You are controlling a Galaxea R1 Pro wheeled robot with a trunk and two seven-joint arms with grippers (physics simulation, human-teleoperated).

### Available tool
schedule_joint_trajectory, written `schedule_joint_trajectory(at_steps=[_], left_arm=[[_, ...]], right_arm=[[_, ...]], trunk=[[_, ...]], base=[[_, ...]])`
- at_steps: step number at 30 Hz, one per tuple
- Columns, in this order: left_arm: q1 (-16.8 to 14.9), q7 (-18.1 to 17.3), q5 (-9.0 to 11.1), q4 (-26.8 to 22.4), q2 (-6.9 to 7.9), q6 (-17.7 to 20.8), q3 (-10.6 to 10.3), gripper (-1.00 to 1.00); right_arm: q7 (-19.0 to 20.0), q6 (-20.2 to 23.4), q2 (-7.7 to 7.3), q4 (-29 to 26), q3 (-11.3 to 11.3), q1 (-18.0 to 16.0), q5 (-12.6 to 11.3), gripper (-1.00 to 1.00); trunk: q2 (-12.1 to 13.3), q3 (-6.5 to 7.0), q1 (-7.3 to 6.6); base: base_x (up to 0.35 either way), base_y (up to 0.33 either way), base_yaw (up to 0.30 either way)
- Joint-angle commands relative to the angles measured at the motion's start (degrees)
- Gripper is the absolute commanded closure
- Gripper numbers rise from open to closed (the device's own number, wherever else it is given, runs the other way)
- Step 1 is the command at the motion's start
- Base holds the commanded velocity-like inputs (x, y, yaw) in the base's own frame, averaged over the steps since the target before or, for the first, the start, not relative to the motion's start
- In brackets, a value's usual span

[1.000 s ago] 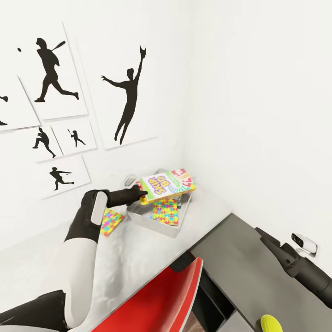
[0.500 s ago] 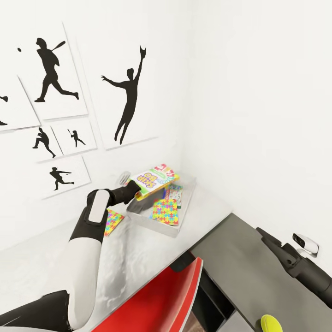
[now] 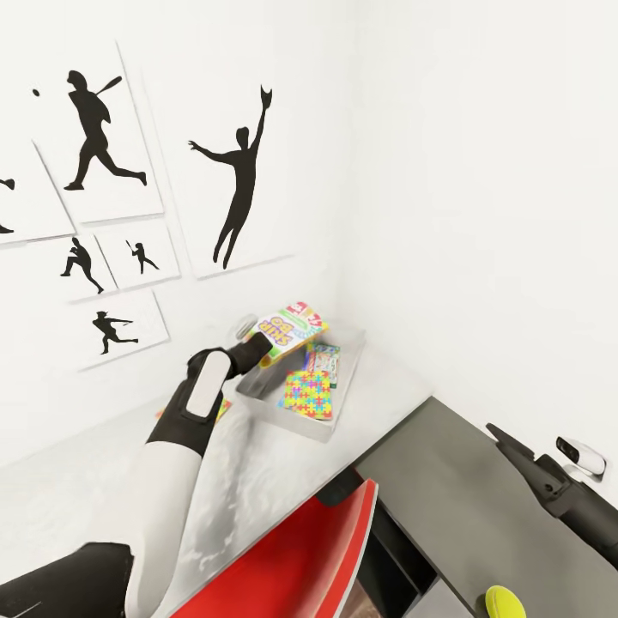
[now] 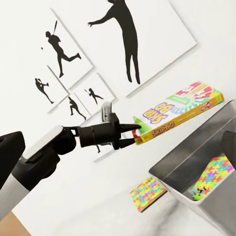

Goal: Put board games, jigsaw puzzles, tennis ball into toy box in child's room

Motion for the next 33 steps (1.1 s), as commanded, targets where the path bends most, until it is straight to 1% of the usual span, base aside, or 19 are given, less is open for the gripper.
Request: schedule_joint_trajectory(at_steps=[1,2,3,5,7,11,12,14,18,19,21,22,23,25,27,28,29,31,33], left_arm=[[-0.05,0.83,1.56,0.29,-0.06,-0.64,-0.1,1.0],[-0.05,1.65,2.9,0.98,-0.06,-1.82,-0.78,1.0],[-0.05,2.16,3.5,1.27,-0.06,-2.27,-1.25,1.0],[-0.05,4.9,5.63,2.0,-0.06,-3.43,-3.69,1.0],[-0.05,7.1,7.63,2.3,-0.06,-3.92,-5.46,1.0],[-0.05,8.67,12.71,2.48,-0.06,-4.08,-7.07,1.0],[-0.05,8.76,13.22,2.49,-0.06,-4.08,-7.17,1.0],[-0.05,8.86,13.8,2.5,-0.06,-4.13,-7.27,1.0],[-0.05,9.43,14.25,2.41,-0.06,-4.27,-7.8,1.0],[-0.05,10.44,14.89,2.37,-0.06,-4.53,-8.11,1.0],[-0.05,12.37,16.83,2.35,-0.06,-4.79,-8.9,1.0],[-0.05,13.37,18.36,2.3,-0.06,-4.95,-9.88,1.0],[-0.05,13.85,19.27,2.23,-0.06,-5.08,-10.54,1.0],[-0.05,15.66,23.46,2.04,-0.06,-6.57,-13.99,1.0],[-0.05,17.07,27.79,1.96,-0.06,-10.1,-17.67,1.0],[-0.05,17.3,28.75,1.94,-0.06,-11.17,-18.47,1.0],[-0.05,17.76,30.97,1.92,-0.06,-14.32,-20.41,1.0],[-0.05,18.05,32.39,1.91,-0.06,-17.14,-22.02,1.0],[-0.05,18.14,32.85,1.85,-0.06,-18.24,-22.63,1.0]], right_arm=[[0.11,0.56,-0.01,0.0,-0.04,-0.05,-0.15,-1.0],[0.11,0.54,-0.01,0.0,-0.05,-0.05,-0.15,-1.0],[0.12,0.53,-0.01,0.0,-0.05,-0.05,-0.15,-1.0],[0.06,0.5,-0.01,0.01,-0.06,-0.05,-0.15,-1.0],[0.04,0.48,-0.01,0.01,-0.06,-0.05,-0.15,-1.0],[0.03,0.58,-0.01,0.01,-0.21,-0.05,-0.15,-1.0],[0.03,0.61,-0.01,0.04,-0.45,-0.05,-0.15,-1.0],[0.03,0.81,-0.01,0.07,-1.62,-0.05,-0.18,-1.0],[0.02,1.11,-0.04,0.09,-4.61,-0.03,-0.23,-1.0],[0.03,1.17,-0.02,0.09,-5.58,0.0,-0.23,-1.0],[0.03,1.23,-0.04,0.1,-6.53,0.02,-0.28,-1.0],[0.03,1.24,-0.03,0.1,-6.8,0.03,-0.33,-1.0],[0.03,1.25,-0.03,0.1,-6.89,0.03,-0.36,-1.0],[0.03,1.23,-0.02,0.1,-7.12,0.03,-0.27,-1.0],[-0.01,1.17,-0.01,0.11,-7.21,0.0,-0.23,-1.0],[-0.04,1.15,-0.01,0.15,-7.22,-0.01,-0.21,-1.0],[-0.04,1.12,-0.01,0.41,-7.25,-0.03,-0.22,-1.0],[0.03,1.1,-0.06,1.0,-7.26,-0.04,-0.23,-1.0],[0.07,1.1,-0.08,1.29,-7.31,-0.05,-0.23,-1.0]], trunk=[[-0.12,-0.12,0.03],[-0.12,-0.12,0.03],[-0.12,-0.12,0.03],[-0.12,-0.12,0.03],[-0.12,-0.12,0.03],[-0.12,-0.12,0.03],[-0.12,-0.12,0.03],[-0.12,-0.12,0.03],[-0.12,-0.12,0.03],[-0.12,-0.12,0.03],[-0.12,-0.12,0.03],[-0.12,-0.12,0.03],[-0.12,-0.12,0.03],[-0.12,-0.12,0.03],[-0.12,-0.12,0.03],[-0.12,-0.12,0.03],[-0.12,-0.12,0.03],[-0.12,-0.12,0.03],[-0.12,-0.12,0.03]], base=[[0.0,0.0,0.0],[0.0,0.0,0.0],[0.0,0.0,0.0],[0.0,0.0,0.0],[0.0,0.0,0.0],[0.0,0.0,0.0],[0.0,0.0,0.0],[0.0,0.0,0.0],[0.0,0.0,0.0],[0.0,0.0,0.0],[0.0,0.0,0.0],[0.0,0.0,0.0],[0.0,0.0,0.0],[0.0,0.0,0.0],[0.0,0.0,0.0],[0.0,0.0,0.0],[0.0,0.0,0.0],[0.0,0.0,0.0],[0.0,0.0,0.0]])
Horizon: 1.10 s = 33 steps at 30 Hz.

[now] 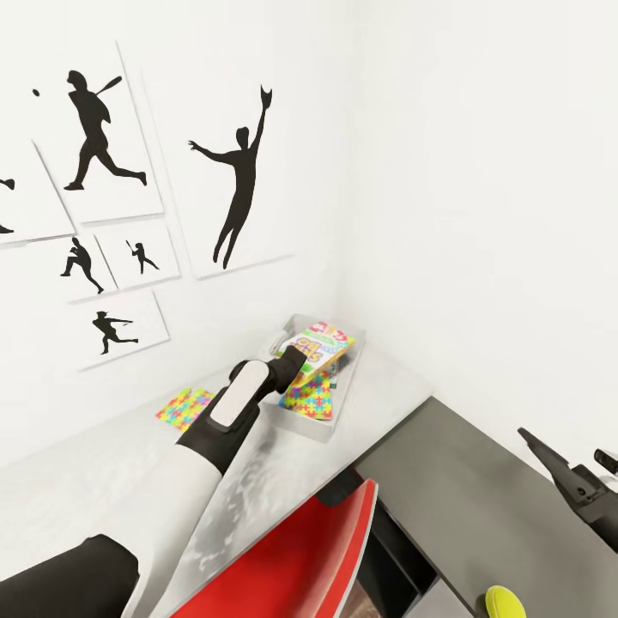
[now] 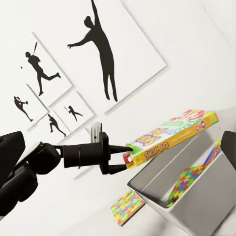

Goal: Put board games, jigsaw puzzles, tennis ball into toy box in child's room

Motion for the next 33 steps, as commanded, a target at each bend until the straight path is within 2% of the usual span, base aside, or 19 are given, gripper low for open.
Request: schedule_joint_trajectory(at_steps=[1,7,13,16,26,33], left_arm=[[-0.05,0.36,0.33,-0.23,0.0,-0.32,-0.16,1.0],[-0.05,0.6,0.43,-2.86,0.0,-1.09,-0.01,1.0],[-0.05,4.04,0.55,-4.03,0.0,-2.51,0.11,1.0],[-0.05,4.68,0.76,-4.12,0.0,-5.05,0.0,1.0],[-0.05,4.91,0.97,-2.99,0.0,-9.33,-0.49,1.0],[-0.05,4.91,1.1,-1.94,0.0,-10.28,-1.79,1.0]], right_arm=[[0.15,0.55,-0.01,0.13,-0.05,-0.06,-0.14,-1.0],[0.19,0.48,-0.02,0.37,-0.02,-0.06,-0.14,-1.0],[0.17,0.38,-0.02,0.46,-0.05,-0.06,-0.14,-1.0],[0.16,0.36,-0.02,0.47,-0.03,-0.06,-0.14,-1.0],[0.1,0.29,0.06,0.48,0.0,-0.06,-0.12,-1.0],[0.08,0.21,0.06,0.48,0.0,-0.1,-0.06,-1.0]], trunk=[[-0.12,-0.12,0.03],[-0.12,-0.12,0.03],[-0.12,-0.12,0.03],[-0.12,-0.12,0.03],[-0.12,-0.12,0.03],[-0.12,-0.12,0.03]], base=[[0.0,0.0,0.0],[0.0,0.0,0.0],[0.0,0.0,0.0],[0.0,0.0,0.0],[0.0,0.0,0.0],[0.0,0.0,0.0]])
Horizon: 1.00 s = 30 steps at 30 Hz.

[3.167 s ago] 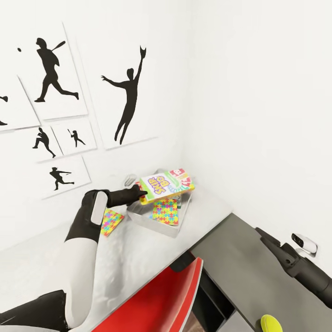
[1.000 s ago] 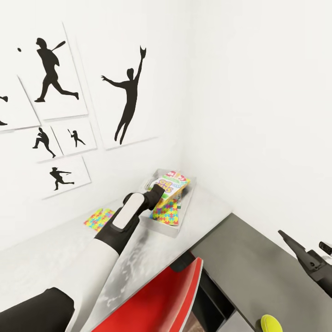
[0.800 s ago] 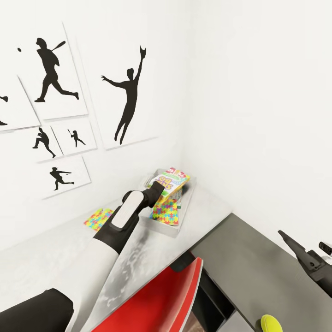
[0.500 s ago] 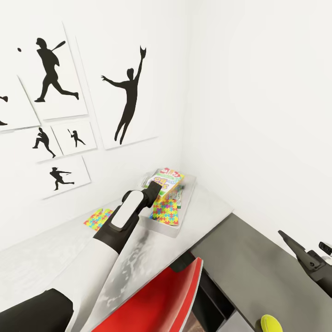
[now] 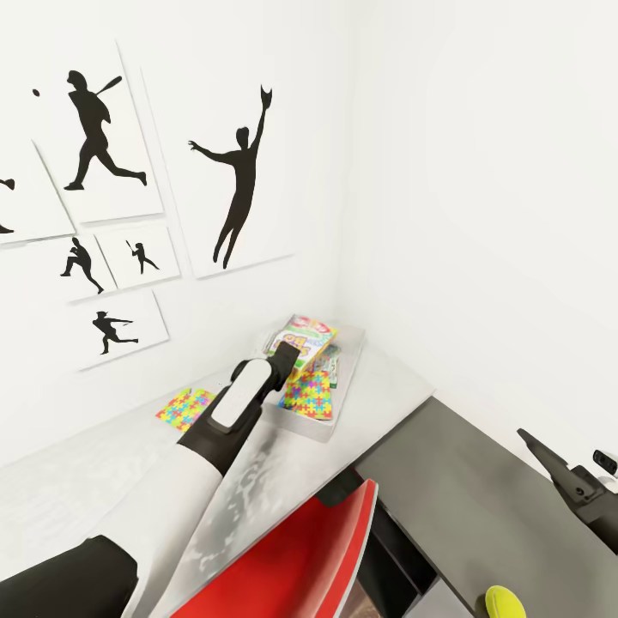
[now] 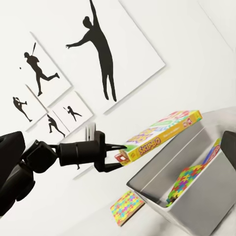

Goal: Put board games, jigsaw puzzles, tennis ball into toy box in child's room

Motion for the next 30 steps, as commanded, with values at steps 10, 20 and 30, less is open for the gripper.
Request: schedule_joint_trajectory(at_steps=[10,20,30], left_arm=[[-0.06,0.23,6.61,0.06,0.0,-2.05,-7.4,1.0],[-0.06,0.22,7.14,0.18,0.0,-2.66,-8.45,1.0],[-0.06,0.25,7.2,0.19,0.0,-2.67,-8.55,-1.0]], right_arm=[[0.05,0.53,-0.01,-0.01,-0.04,-0.07,-0.13,-1.0],[0.07,0.48,-0.06,0.88,-0.08,-0.1,-0.19,-1.0],[0.12,0.36,-0.09,2.48,-0.12,-0.19,-0.21,-1.0]], trunk=[[-0.12,-0.12,0.03],[-0.12,-0.12,0.03],[-0.12,-0.12,0.03]], base=[[0.0,0.0,0.0],[0.0,0.0,0.0],[0.0,0.0,0.0]])
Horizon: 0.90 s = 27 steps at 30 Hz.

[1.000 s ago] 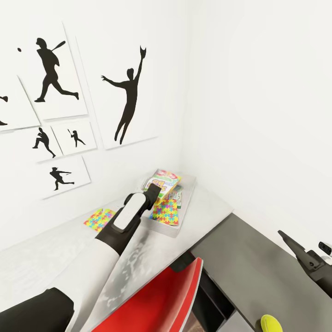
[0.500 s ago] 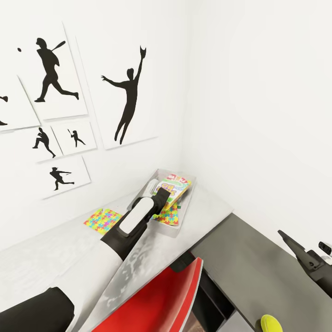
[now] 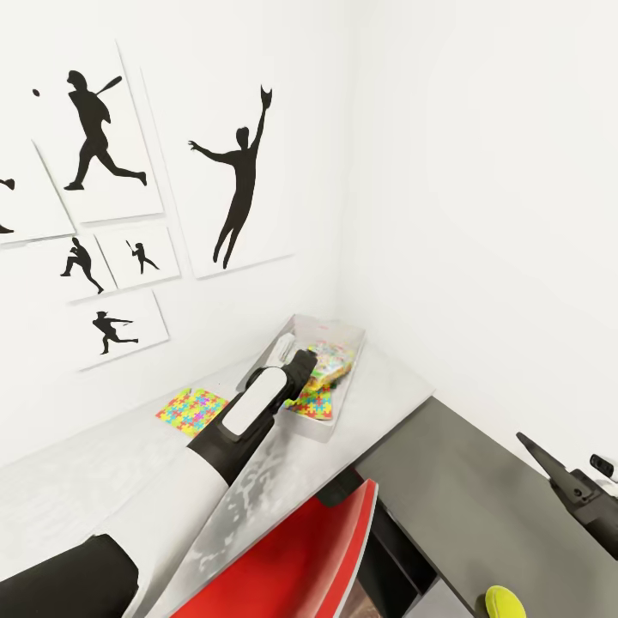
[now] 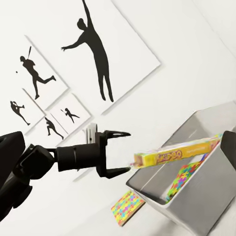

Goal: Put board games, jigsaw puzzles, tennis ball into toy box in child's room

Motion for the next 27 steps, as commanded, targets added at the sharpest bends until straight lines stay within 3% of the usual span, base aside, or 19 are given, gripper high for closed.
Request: schedule_joint_trajectory(at_steps=[1,8,11,19,21,23,24,25,27], left_arm=[[-0.06,0.28,0.21,-0.04,0.0,-0.02,-0.04,-1.0],[-0.06,0.45,0.2,-0.75,0.0,0.35,0.43,-1.0],[-0.06,2.14,0.25,-2.26,0.0,0.72,0.64,-1.0],[0.3,12.52,0.24,-17.8,0.0,3.15,1.2,-1.0],[0.38,13.84,0.29,-20.76,1.25,6.31,2.27,-1.0],[0.52,14.98,0.78,-23.99,4.74,13.59,4.92,-1.0],[0.63,15.23,1.84,-24.92,6.45,18.27,7.2,-1.0],[0.78,15.4,3.82,-25.52,7.83,23.31,9.97,-1.0],[1.06,15.63,10.08,-26.17,9.41,33.82,16.1,-1.0]], right_arm=[[0.12,0.55,-0.01,-0.01,-0.04,-0.05,-0.13,-1.0],[0.12,0.55,-0.01,-0.02,-0.04,-0.05,-0.13,-1.0],[0.12,0.56,-0.01,0.03,-0.04,-0.05,-0.13,-1.0],[0.18,0.61,-0.01,0.06,-0.07,-0.04,-0.13,-1.0],[0.19,0.63,-0.01,0.06,-0.09,0.0,-0.13,-1.0],[0.2,0.63,-0.01,0.06,-0.11,0.02,-0.13,-1.0],[0.22,0.63,-0.01,0.06,-0.11,0.02,-0.13,-1.0],[0.25,0.64,-0.01,0.06,-0.12,0.03,-0.13,-1.0],[0.31,0.65,-0.17,0.06,-0.19,0.03,-0.17,-1.0]], trunk=[[-0.12,-0.12,0.03],[-0.12,-0.12,0.03],[-0.12,-0.12,0.03],[-0.12,-0.12,0.03],[-0.12,-0.12,0.03],[-0.12,-0.12,0.03],[-0.12,-0.12,0.03],[-0.12,-0.12,0.03],[-0.12,-0.12,0.03]], base=[[0.0,0.0,0.0],[0.0,0.0,0.0],[0.0,0.0,0.0],[0.0,0.0,0.0],[0.0,0.0,0.0],[0.0,0.0,0.0],[0.0,0.0,0.0],[0.0,0.0,0.0],[0.0,0.0,0.0]])
